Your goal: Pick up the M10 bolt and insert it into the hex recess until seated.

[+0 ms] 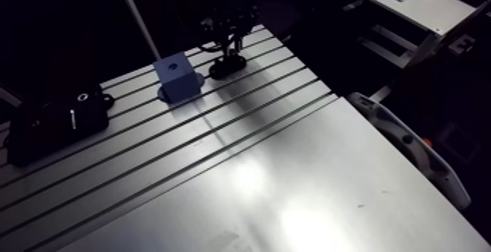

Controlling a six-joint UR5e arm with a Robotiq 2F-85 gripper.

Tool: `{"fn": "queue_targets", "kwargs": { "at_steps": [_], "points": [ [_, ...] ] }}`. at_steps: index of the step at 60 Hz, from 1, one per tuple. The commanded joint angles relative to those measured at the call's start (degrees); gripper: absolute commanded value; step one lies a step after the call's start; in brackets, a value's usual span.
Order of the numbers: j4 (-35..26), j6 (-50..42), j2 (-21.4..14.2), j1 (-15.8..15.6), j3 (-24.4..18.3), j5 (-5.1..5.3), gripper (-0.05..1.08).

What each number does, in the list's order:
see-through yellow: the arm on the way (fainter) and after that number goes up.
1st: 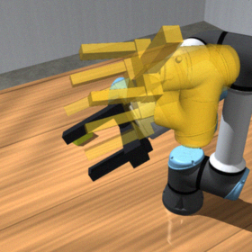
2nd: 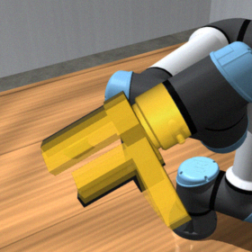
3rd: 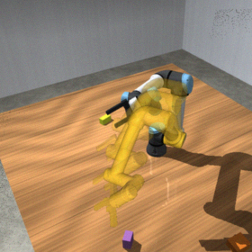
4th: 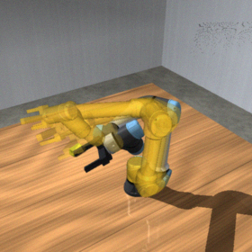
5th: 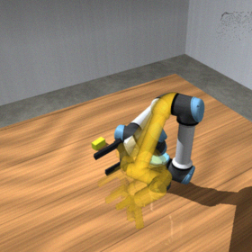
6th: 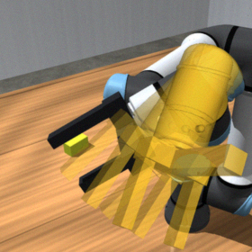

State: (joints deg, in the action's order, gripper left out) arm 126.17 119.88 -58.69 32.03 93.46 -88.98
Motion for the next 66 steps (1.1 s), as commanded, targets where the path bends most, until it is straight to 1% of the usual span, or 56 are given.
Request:
{"fn": "queue_targets", "kwargs": {
  "at_steps": [1,13,18,66],
  "points": [
    [0.0,0.0,0.0,0.0,-0.2,0.0,0.65],
    [0.0,0.0,0.0,0.0,-0.1,0.0,0.66],
    [0.0,0.1,0.0,0.1,-0.1,0.0,0.7],
    [0.0,0.8,0.0,0.0,-0.1,0.0,0.7]
  ]
}}
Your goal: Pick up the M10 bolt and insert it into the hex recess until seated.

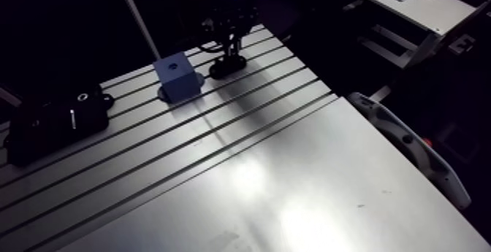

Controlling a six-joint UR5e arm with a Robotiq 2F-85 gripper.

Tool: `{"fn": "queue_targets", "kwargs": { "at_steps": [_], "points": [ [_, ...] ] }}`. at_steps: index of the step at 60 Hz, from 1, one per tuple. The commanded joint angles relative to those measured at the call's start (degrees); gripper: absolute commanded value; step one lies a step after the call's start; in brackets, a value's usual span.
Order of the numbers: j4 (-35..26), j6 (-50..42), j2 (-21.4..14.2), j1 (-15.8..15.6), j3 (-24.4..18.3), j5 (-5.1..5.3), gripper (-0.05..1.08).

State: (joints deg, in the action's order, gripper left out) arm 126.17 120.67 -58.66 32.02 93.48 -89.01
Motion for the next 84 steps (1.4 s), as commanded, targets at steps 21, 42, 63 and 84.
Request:
{"fn": "queue_targets", "kwargs": {
  "at_steps": [21,42,63,84],
  "points": [
    [-0.1,0.1,-0.2,0.1,-0.3,0.11,0.72],
    [-0.6,0.1,-1.5,0.0,-1.4,0.37,0.73],
    [-1.6,0.1,-4.7,-0.4,-2.5,0.46,0.73],
    [-7.8,-0.8,-9.0,-2.0,-4.5,0.2,0.73]
  ]
}}
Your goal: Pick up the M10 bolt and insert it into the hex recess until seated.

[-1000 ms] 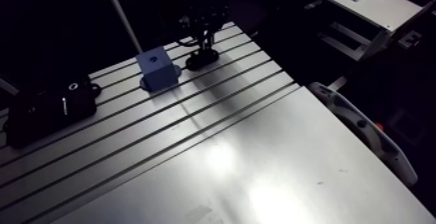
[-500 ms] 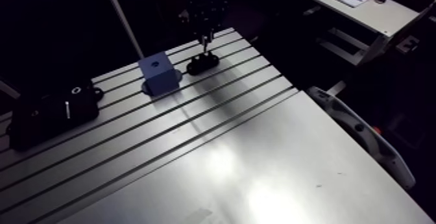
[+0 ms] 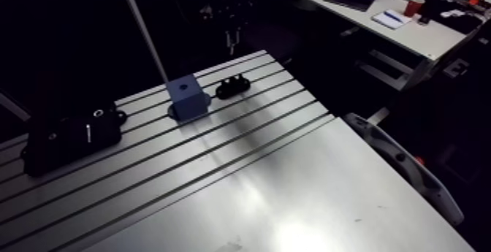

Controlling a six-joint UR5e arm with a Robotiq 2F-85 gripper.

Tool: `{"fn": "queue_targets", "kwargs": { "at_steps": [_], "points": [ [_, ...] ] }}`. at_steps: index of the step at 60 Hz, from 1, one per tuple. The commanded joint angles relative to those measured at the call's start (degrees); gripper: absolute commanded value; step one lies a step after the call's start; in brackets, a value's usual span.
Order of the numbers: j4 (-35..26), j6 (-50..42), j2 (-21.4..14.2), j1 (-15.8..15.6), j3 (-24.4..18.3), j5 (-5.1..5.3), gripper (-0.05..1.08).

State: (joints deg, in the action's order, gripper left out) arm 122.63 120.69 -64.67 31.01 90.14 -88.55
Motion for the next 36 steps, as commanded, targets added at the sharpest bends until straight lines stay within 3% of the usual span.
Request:
{"fn": "queue_targets", "kwargs": {
  "at_steps": [1,23,31,36],
  "points": [
    [-5.4,-1.1,-3.4,-1.0,-1.3,-0.26,0.73],
    [-16.6,-1.7,-5.2,-2.1,-4.5,-0.76,0.73],
    [-20.5,-1.6,-5.2,-3.3,-6.9,-2.73,0.74],
    [-22.0,-1.2,-5.2,-4.3,-8.0,-3.45,0.74]
  ]
}}
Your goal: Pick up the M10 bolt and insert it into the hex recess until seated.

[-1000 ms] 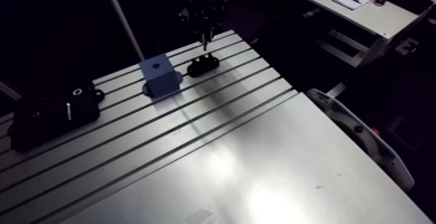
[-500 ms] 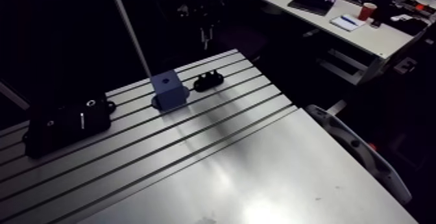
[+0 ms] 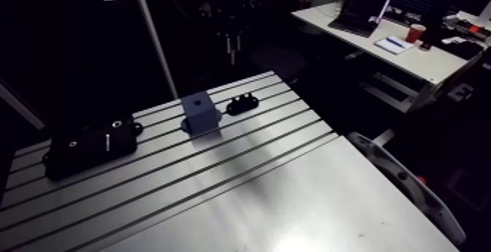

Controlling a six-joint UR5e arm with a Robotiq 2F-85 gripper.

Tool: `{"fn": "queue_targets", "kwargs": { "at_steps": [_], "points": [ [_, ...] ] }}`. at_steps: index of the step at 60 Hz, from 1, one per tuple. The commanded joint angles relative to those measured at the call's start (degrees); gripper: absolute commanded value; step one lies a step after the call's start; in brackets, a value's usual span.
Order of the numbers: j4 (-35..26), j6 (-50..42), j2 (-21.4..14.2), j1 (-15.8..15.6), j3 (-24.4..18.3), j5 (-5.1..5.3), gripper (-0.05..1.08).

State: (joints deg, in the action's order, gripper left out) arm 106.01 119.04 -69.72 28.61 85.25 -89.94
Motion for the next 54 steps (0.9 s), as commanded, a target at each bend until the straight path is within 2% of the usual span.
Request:
{"fn": "queue_targets", "kwargs": {
  "at_steps": [1,11,15,24,27,28,30,36,54],
  "points": [
    [-6.1,0.7,0.0,-2.3,-3.6,-2.34,0.74],
    [-9.1,3.8,0.2,-5.2,-5.0,-3.23,0.74],
    [-9.5,7.4,0.3,-6.6,-4.7,-4.1,0.74],
    [-9.6,12.2,0.8,-7.8,-4.5,-4.55,0.74],
    [-9.5,15.2,1.0,-8.3,-4.6,-5.46,0.74],
    [-9.5,15.2,1.0,-8.3,-4.6,-5.46,0.74],
    [-9.1,17.9,1.5,-8.4,-4.8,-6.36,0.74],
    [-8.9,20.4,2.2,-8.7,-5.3,-7.25,0.74],
    [-9.2,24.0,3.3,-10.9,-6.3,-7.49,0.75]
  ]
}}
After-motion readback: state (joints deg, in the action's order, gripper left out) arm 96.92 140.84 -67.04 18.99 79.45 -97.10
